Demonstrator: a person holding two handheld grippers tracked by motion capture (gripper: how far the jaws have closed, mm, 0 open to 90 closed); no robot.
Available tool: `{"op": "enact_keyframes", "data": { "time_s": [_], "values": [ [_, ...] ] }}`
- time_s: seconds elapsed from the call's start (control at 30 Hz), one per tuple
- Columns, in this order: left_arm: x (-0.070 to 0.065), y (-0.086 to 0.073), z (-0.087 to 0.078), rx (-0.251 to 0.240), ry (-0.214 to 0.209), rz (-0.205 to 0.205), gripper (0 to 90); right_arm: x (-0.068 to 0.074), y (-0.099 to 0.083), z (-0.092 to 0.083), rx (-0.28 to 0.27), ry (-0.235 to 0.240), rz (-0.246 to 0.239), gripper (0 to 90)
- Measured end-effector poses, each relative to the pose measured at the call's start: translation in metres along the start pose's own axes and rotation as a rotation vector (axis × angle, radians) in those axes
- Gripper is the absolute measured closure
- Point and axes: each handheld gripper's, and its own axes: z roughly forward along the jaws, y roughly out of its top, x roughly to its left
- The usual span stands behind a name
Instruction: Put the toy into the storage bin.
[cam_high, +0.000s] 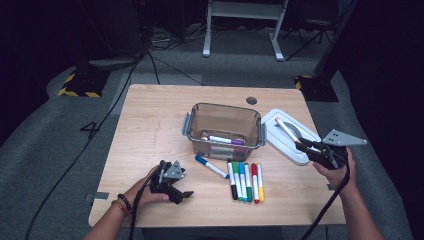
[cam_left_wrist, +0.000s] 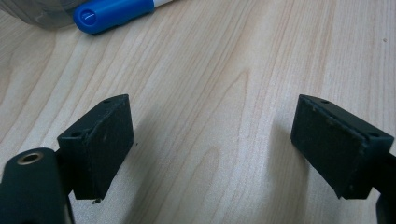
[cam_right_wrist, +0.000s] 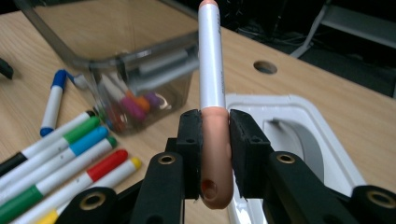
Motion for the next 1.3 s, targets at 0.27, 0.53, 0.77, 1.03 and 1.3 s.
{"op": "enact_keyframes", "data": {
  "time_s": [0.27,0.53,0.77,1.03,1.3],
  "values": [
    [0.000,0.000,0.000,0.000,0.000,0.000,13.6,0.009,0.044,0.017,-0.028,0.056,-0.071,75.5],
    [0.000,0.000,0.000,0.000,0.000,0.000,13.6,0.025,0.079,0.046,0.003,0.110,-0.151,75.4],
    [0.000,0.000,0.000,0.000,0.000,0.000,13.6,0.036,0.095,0.078,0.044,0.180,-0.180,75.4],
    [0.000,0.000,0.000,0.001,0.000,0.000,13.6,0.055,0.101,0.112,0.085,0.263,-0.215,75.4],
    [0.000,0.000,0.000,0.001,0.000,0.001,13.6,0.068,0.102,0.143,0.167,0.313,-0.259,75.4]
  ]
}}
